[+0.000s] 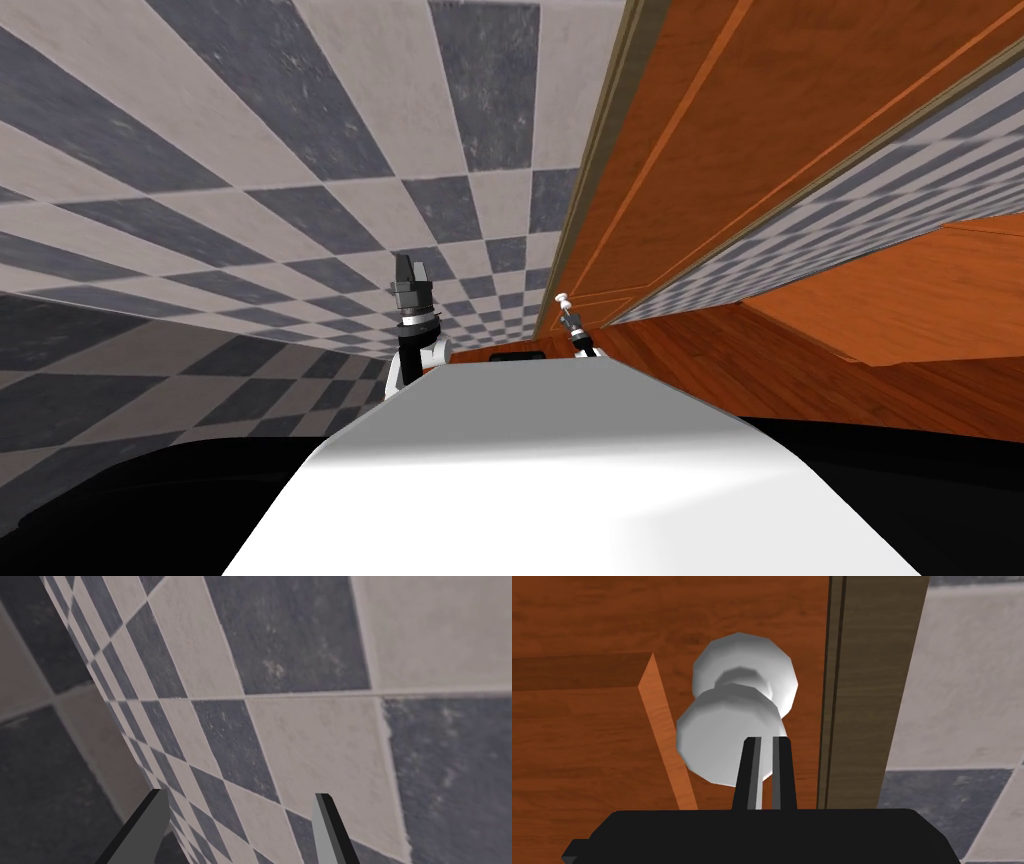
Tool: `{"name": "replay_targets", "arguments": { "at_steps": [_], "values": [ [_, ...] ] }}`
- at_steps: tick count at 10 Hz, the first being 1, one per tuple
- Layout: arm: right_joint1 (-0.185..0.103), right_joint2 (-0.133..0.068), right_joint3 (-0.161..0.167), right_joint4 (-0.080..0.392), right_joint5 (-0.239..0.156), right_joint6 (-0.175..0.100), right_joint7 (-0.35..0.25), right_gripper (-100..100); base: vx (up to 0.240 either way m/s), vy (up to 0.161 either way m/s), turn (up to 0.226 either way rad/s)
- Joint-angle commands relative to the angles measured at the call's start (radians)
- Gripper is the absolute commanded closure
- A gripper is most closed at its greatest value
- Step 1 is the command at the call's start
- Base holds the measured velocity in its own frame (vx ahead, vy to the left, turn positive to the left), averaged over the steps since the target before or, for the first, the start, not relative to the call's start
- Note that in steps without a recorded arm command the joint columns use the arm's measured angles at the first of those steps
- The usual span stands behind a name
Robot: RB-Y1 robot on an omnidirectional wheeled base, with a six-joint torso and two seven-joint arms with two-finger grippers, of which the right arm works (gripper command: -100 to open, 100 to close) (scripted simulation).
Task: Pull the door open
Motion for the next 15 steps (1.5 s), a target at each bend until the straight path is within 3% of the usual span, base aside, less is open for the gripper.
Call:
{"name": "replay_targets", "arguments": {
  "at_steps": [1, 6, 7, 15],
  "values": [
    [0.003, -0.006, 0.003, -0.007, 0.002, -0.001, -0.005, -100, -0.166, 0.037, -0.013],
    [0.008, -0.032, 0.012, -0.025, 0.01, -0.01, -0.023, -100, -0.192, -0.05, -0.03],
    [0.005, -0.029, 0.011, -0.018, 0.009, -0.012, -0.019, -100, -0.082, -0.039, -0.003],
    [0.04, -0.09, -0.073, 0.055, -0.053, -0.094, -0.028, -100, 0.176, 0.041, 0.147]
  ]
}}
